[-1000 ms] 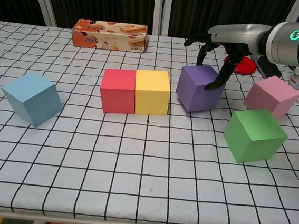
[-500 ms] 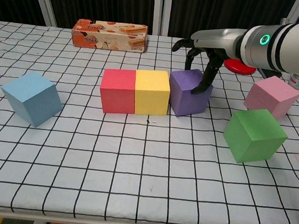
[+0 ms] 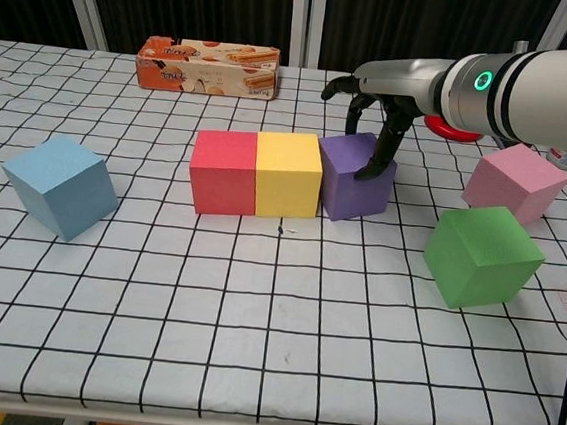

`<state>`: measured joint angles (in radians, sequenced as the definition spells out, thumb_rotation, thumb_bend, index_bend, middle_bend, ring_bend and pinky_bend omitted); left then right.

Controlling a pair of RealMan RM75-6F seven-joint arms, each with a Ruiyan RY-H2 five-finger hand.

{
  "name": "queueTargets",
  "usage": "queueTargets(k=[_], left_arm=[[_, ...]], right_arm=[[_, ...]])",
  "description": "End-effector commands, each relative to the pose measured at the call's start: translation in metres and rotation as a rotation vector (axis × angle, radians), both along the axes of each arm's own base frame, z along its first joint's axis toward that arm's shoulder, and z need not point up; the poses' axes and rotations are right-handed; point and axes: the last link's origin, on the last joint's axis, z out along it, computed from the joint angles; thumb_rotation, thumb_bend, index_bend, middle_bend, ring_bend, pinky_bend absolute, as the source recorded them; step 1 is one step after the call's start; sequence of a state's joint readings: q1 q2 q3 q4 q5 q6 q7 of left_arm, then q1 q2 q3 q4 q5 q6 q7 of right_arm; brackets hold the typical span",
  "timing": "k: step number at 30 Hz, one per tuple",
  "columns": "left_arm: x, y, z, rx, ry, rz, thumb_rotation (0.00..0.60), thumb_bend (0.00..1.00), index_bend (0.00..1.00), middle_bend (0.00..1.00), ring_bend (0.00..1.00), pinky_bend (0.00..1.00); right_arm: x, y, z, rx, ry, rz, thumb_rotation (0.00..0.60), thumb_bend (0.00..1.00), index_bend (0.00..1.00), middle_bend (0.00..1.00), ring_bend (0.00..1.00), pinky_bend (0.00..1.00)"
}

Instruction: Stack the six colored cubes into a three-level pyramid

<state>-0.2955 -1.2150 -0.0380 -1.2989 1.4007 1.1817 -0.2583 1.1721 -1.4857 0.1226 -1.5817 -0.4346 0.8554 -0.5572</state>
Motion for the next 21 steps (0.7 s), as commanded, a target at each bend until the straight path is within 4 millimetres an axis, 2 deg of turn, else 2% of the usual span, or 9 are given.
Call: queueTargets(k=[1,21], left_arm=[[-0.0004,-0.0001,0.0002,0.000,-0.002,0.001,0.600,0.00,0.07,0.13,0.03,0.12],[-0.0036,-0.0002,0.0026,0.001,-0.012,0.007,0.600,0.00,0.07,0.13,0.03,0.12]], right_arm=[[0.0012,0.0003,-0.0005,-0.001,-0.001,-0.001,0.600,0.16,0.00,0.53,0.09,0.00],[0.0082,-0.0002,-0.0016,-0.023,-0.019,-0.014,0.600,0.19,0.00,0.54,0.09,0.00]])
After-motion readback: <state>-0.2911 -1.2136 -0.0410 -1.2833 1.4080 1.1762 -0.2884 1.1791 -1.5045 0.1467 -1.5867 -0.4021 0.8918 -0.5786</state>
